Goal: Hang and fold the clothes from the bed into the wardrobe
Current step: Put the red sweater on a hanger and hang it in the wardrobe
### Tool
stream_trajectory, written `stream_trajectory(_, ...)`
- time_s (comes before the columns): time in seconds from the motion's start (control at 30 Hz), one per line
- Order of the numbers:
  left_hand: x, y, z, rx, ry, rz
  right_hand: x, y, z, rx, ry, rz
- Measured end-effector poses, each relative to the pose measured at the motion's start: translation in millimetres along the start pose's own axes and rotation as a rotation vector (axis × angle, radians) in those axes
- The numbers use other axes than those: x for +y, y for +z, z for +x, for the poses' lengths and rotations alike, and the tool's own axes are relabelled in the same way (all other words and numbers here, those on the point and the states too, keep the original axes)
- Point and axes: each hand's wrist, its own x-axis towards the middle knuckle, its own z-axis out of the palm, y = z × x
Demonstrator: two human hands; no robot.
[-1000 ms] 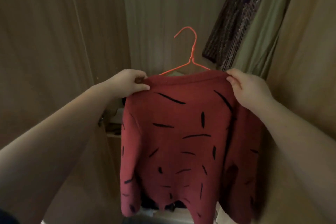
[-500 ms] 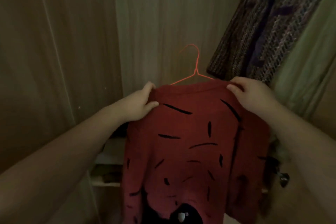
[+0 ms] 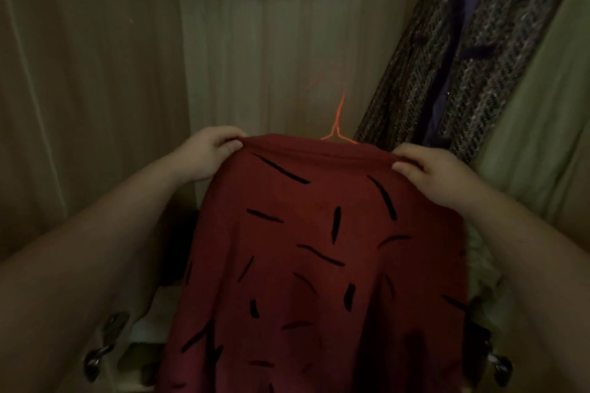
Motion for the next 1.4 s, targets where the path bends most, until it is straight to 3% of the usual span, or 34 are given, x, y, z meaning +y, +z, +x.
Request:
stream_trajectory(0.07,10,1,11,-0.1,-0.054,-0.085,0,-5,6,-0.009,-0.021,0.064)
stream_trajectory(0.2,36,17,18,-0.379,-0.209,-0.244,3,-9,16,0.13,0.041,0.086)
stream_trajectory(0.3,47,16,19,-0.4,-0.289,-0.498,10,-11,15,0.164,0.113,-0.007)
stream_trajectory(0.37,54,16,21,-0.412,-0.207,-0.35,10,-15,14,0.192,0.128,-0.073)
stream_trajectory(0.47,64,22,32,-0.305,-0.029,-0.003,8,-30,21,0.22,0.117,-0.151)
stream_trajectory(0.63,90,27,81,0.037,0.161,0.143,8,-69,53,0.252,0.099,-0.286)
stream_trajectory(0.8,114,24,160,0.301,0.227,0.231,17,-117,97,0.473,0.012,-0.557)
stream_trajectory(0.93,139,28,219,0.4,0.225,0.168,27,-152,125,0.601,0.031,-0.721)
stream_trajectory(1.17,168,69,330,0.473,0.398,-0.069,53,-196,154,0.625,0.268,-0.853)
stream_trajectory(1.3,200,91,374,0.604,0.503,-0.086,57,-224,179,0.664,0.36,-0.947)
stream_trajectory(1.4,221,106,392,0.601,0.597,-0.045,54,-241,206,0.695,0.397,-0.991)
